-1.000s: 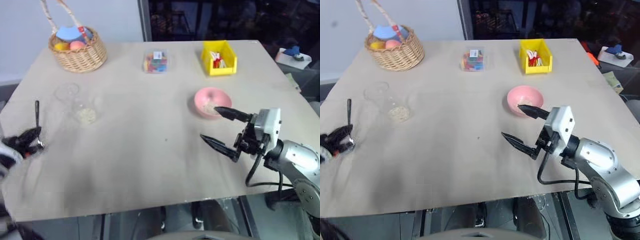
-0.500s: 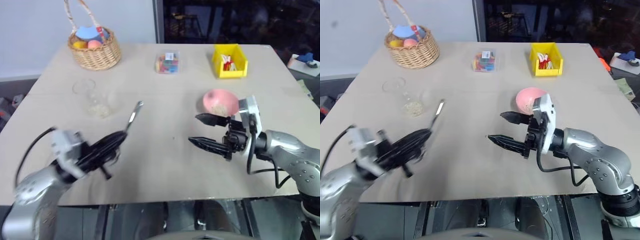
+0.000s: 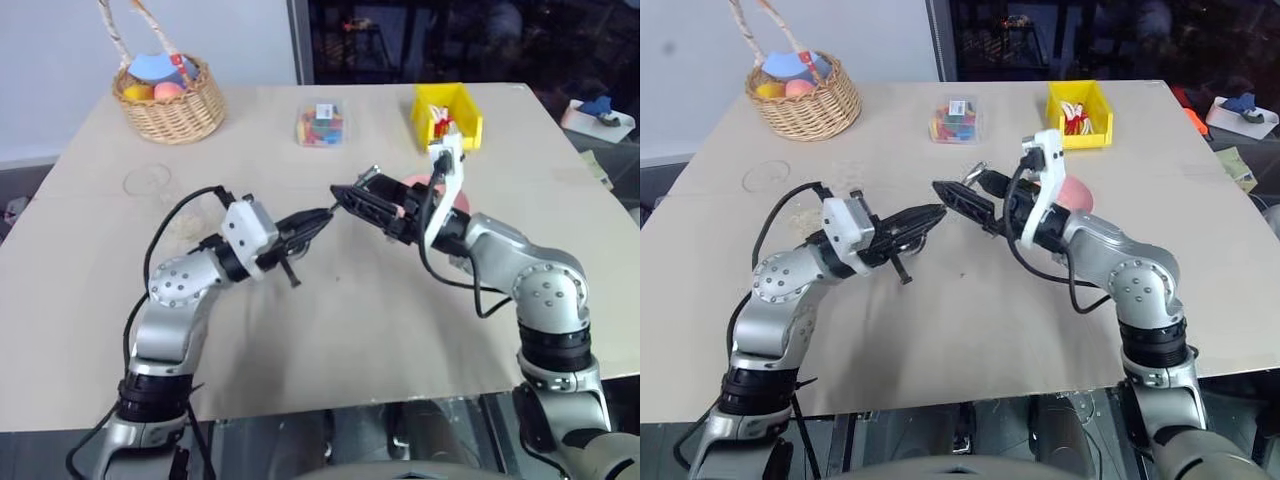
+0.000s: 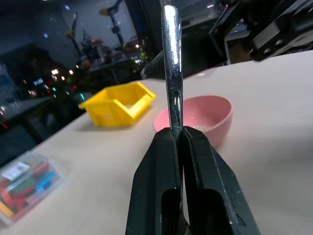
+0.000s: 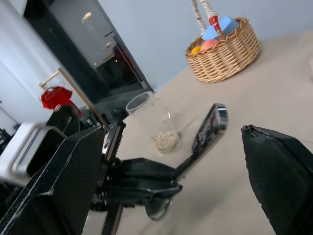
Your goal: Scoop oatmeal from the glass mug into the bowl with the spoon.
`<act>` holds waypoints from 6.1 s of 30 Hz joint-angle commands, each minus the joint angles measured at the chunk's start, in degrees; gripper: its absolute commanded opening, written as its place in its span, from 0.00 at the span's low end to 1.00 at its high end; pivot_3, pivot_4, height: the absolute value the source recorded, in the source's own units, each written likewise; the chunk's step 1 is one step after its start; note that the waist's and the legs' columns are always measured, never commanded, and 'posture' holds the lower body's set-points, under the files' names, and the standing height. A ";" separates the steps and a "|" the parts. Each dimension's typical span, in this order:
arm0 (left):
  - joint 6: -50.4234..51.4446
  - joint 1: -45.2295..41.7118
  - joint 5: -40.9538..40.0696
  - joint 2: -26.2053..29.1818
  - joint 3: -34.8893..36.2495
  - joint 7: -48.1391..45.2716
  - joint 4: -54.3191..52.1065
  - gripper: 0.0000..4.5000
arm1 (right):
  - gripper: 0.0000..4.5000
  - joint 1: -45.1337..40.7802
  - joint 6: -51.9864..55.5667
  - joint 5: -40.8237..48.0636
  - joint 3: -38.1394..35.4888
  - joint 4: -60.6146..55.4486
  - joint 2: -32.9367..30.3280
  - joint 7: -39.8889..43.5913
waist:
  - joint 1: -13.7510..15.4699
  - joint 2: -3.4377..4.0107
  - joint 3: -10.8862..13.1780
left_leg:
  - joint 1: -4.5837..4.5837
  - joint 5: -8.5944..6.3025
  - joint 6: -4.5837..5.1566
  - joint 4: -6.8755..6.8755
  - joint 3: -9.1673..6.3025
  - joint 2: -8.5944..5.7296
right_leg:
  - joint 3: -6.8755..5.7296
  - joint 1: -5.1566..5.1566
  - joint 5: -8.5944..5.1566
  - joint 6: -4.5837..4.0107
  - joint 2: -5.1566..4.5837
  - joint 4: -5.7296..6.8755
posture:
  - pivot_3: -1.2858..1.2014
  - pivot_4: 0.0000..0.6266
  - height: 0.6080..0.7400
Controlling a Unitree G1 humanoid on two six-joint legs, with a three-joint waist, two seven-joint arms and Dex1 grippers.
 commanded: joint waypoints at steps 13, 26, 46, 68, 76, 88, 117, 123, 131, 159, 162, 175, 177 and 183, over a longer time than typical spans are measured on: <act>4.88 0.95 -7.95 0.39 3.05 2.14 -3.80 0.17 | 0.00 -2.34 2.02 0.45 -2.95 1.58 1.45 -2.05 | -0.54 0.02 0.01 | 0.01 0.00 0.00 0.00 -0.01 0.13 | 0.00 -0.02 0.00 0.01 0.01 0.03 | 0.52 0.24 1.00; 22.92 32.22 -27.08 8.19 37.36 7.46 -2.37 0.75 | 0.00 -0.63 2.21 0.57 -4.53 3.70 -0.09 2.12 | -0.59 0.09 0.14 | -0.06 -0.13 -0.06 -0.06 0.01 0.42 | -0.03 -0.27 -0.08 -0.01 0.12 0.16 | 0.52 0.24 1.00; 6.26 -16.75 1.25 31.68 15.37 -0.93 62.28 0.75 | 0.00 3.07 1.59 -0.31 -5.98 -2.15 1.07 -0.79 | -0.75 -0.04 0.17 | -0.13 0.12 -0.50 -0.78 0.47 0.14 | -0.08 -0.52 -0.02 -0.02 0.13 -0.14 | 0.52 0.24 1.00; 0.85 -11.62 2.24 29.01 15.65 -4.12 67.62 0.75 | 0.00 2.92 1.75 0.03 -5.37 -2.69 0.12 -0.72 | -0.58 -0.15 0.12 | -0.10 0.12 -0.49 -0.79 0.50 0.34 | -0.05 -0.50 -0.01 -0.01 0.07 -0.12 | 0.52 0.24 1.00; 5.20 -8.58 -0.50 26.78 15.85 -7.27 60.25 0.75 | 0.00 2.33 1.59 -0.61 -4.92 -2.23 0.29 -0.13 | -0.75 -0.20 0.09 | -0.06 0.12 -0.49 -0.77 0.49 0.34 | -0.04 -0.49 -0.01 -0.02 0.09 -0.01 | 0.52 0.24 1.00; 11.32 -4.58 -4.04 25.60 18.21 -7.69 50.06 0.99 | 0.00 3.25 1.51 -0.98 -4.58 -3.48 0.16 -0.31 | -0.72 -0.20 0.09 | -0.03 0.12 -0.49 -0.77 0.41 0.35 | -0.01 -0.49 -0.01 -0.02 0.09 0.01 | 0.52 0.24 1.00; 26.40 0.96 -3.78 -9.20 21.56 41.86 12.69 0.99 | 0.00 4.52 1.13 -2.54 -4.00 -4.21 -0.87 1.08 | -0.47 -0.26 0.05 | 0.10 0.14 -0.49 -0.61 0.16 0.22 | 0.12 -0.42 0.00 -0.03 0.05 0.29 | 0.52 0.24 1.00; 27.74 2.87 -2.31 -15.39 18.24 48.02 5.27 0.99 | 0.00 4.68 1.05 -3.03 -4.22 -4.28 -0.84 1.42 | -0.41 -0.27 0.04 | 0.10 0.14 -0.49 -0.58 0.15 0.07 | 0.13 -0.42 0.00 -0.03 0.04 0.31 | 0.52 0.24 1.00; 30.17 5.85 -3.23 -19.64 14.47 48.78 -0.57 0.99 | 0.00 4.69 0.97 -3.43 -4.33 -4.33 -0.75 1.60 | -0.45 -0.28 0.04 | 0.11 0.14 -0.48 -0.57 0.10 0.03 | 0.13 -0.41 0.00 -0.03 0.06 0.32 | 0.52 0.24 1.00; 20.45 -9.28 -2.87 16.34 16.39 13.97 34.71 0.99 | 0.00 6.31 1.07 -2.01 -5.85 -7.35 -1.15 3.69 | -0.22 -0.29 0.05 | -0.02 0.19 -0.56 -0.68 0.18 0.04 | -0.11 -0.41 -0.02 -0.04 0.11 0.10 | 0.52 0.24 1.00; 17.54 -13.77 -1.32 16.51 15.49 13.19 40.65 0.99 | 0.00 6.94 1.20 -1.46 -6.20 -8.39 -1.41 2.50 | -0.35 -0.30 0.05 | -0.01 0.19 -0.55 -0.67 0.16 0.03 | -0.05 -0.41 -0.01 -0.03 0.07 0.12 | 0.52 0.24 1.00; 14.32 -14.13 -0.89 12.90 15.51 14.10 41.11 0.99 | 0.00 8.00 1.10 0.43 -6.61 -9.76 -2.46 0.13 | -0.44 -0.31 0.05 | -0.01 0.19 -0.55 -0.68 0.15 0.05 | -0.01 -0.42 -0.01 -0.03 0.07 0.09 | 0.52 0.24 1.00; 14.28 -13.37 -0.96 12.32 16.08 15.33 39.97 0.99 | 0.00 8.01 1.08 0.53 -6.63 -9.77 -2.75 0.14 | -0.52 -0.31 0.04 | -0.01 0.19 -0.55 -0.67 0.09 0.06 | 0.01 -0.42 -0.01 -0.03 0.07 0.11 | 0.52 0.24 1.00; 13.42 -14.59 -1.19 10.93 16.96 18.27 40.81 0.49 | 0.00 7.84 0.87 0.64 -6.34 -9.55 -3.10 0.12 | -0.56 -0.31 0.04 | 0.03 0.19 -0.55 -0.67 0.06 0.07 | 0.01 -0.43 -0.01 -0.03 0.08 0.16 | 0.52 0.24 1.00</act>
